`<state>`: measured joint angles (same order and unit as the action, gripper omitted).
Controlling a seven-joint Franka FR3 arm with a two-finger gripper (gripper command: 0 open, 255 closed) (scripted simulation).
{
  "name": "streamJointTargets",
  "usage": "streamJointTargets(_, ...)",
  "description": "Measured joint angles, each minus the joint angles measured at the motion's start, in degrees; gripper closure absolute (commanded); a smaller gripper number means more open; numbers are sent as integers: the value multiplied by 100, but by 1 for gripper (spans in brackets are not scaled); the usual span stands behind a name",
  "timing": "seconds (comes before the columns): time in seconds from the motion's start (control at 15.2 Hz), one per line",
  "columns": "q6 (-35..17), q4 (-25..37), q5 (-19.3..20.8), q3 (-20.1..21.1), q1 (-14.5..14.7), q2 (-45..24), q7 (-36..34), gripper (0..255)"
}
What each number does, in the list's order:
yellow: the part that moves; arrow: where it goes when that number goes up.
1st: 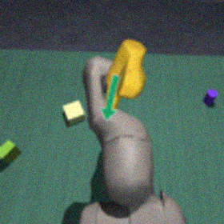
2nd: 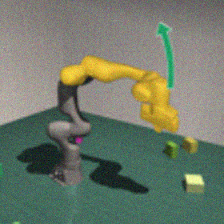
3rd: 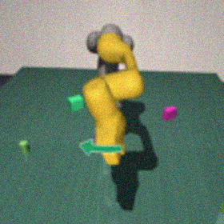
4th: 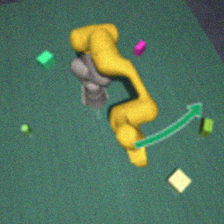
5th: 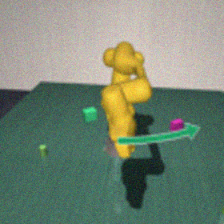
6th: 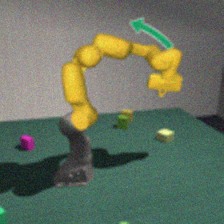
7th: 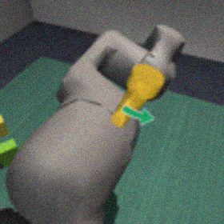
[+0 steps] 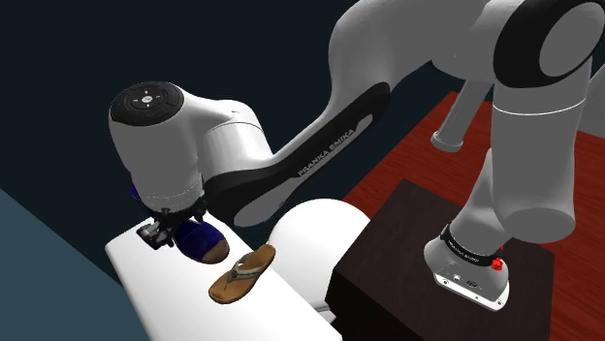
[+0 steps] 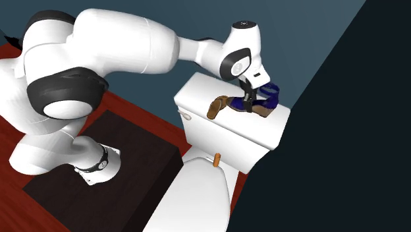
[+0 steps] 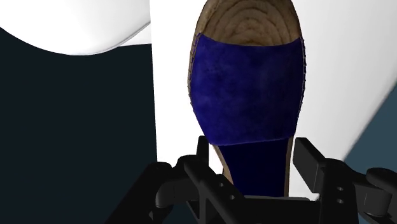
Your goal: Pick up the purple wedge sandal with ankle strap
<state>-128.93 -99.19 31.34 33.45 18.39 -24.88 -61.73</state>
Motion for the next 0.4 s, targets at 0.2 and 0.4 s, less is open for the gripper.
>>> streamJointTargets(0.2, 183, 131, -104, 50, -24, 77, 105, 255)
streamJointTargets(0.4, 325, 221, -182, 90, -35, 146, 172, 255)
